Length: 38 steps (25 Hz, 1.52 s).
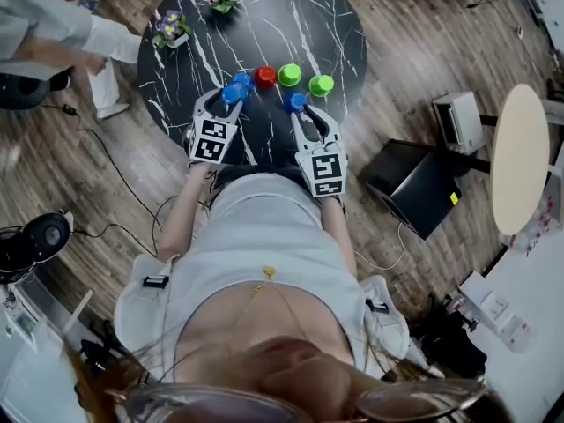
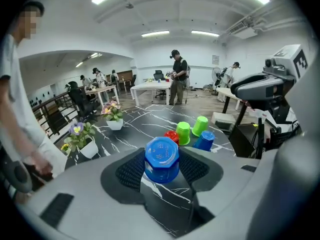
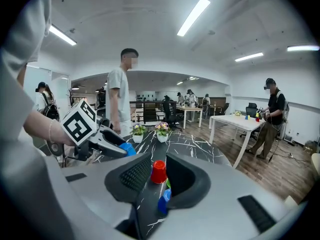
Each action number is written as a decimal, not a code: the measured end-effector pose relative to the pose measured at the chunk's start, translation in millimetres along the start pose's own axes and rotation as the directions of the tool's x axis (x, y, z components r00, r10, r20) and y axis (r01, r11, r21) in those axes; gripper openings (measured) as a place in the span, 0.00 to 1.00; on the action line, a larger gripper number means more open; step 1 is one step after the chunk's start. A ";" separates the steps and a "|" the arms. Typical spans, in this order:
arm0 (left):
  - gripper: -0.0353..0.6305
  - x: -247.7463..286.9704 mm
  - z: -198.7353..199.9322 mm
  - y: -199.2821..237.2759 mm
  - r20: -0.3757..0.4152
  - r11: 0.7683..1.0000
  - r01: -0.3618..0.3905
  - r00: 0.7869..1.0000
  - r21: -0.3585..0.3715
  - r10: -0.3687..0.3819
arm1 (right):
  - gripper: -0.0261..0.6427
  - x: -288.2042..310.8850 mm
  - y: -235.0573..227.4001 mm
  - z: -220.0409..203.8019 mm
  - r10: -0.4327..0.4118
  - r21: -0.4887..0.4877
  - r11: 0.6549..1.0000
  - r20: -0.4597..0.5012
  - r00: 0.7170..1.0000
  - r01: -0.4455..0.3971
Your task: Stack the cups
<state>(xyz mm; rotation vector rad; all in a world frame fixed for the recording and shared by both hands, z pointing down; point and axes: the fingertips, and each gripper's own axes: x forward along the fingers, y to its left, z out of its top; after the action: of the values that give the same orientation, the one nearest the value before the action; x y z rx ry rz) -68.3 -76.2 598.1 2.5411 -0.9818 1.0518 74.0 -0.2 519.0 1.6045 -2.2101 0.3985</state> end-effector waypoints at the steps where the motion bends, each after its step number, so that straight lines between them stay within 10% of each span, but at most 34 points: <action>1: 0.40 1.2 2.9 -0.7 0.006 1.000 -0.001 1.000 0.011 0.001 | 0.19 -1.4 -0.6 -1.2 -0.002 0.001 1.000 -0.001 1.000 0.002; 38: 0.40 59.9 39.1 -11.4 -0.016 0.991 0.059 0.998 0.124 -0.058 | 0.19 -23.1 -30.4 -27.5 -0.093 0.063 0.993 -0.042 0.995 0.095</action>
<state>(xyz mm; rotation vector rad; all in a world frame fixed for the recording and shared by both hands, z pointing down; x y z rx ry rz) -8.3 -114.3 612.0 2.6416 -0.8581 1.1435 113.1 22.0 533.1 1.7128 -2.1040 0.4751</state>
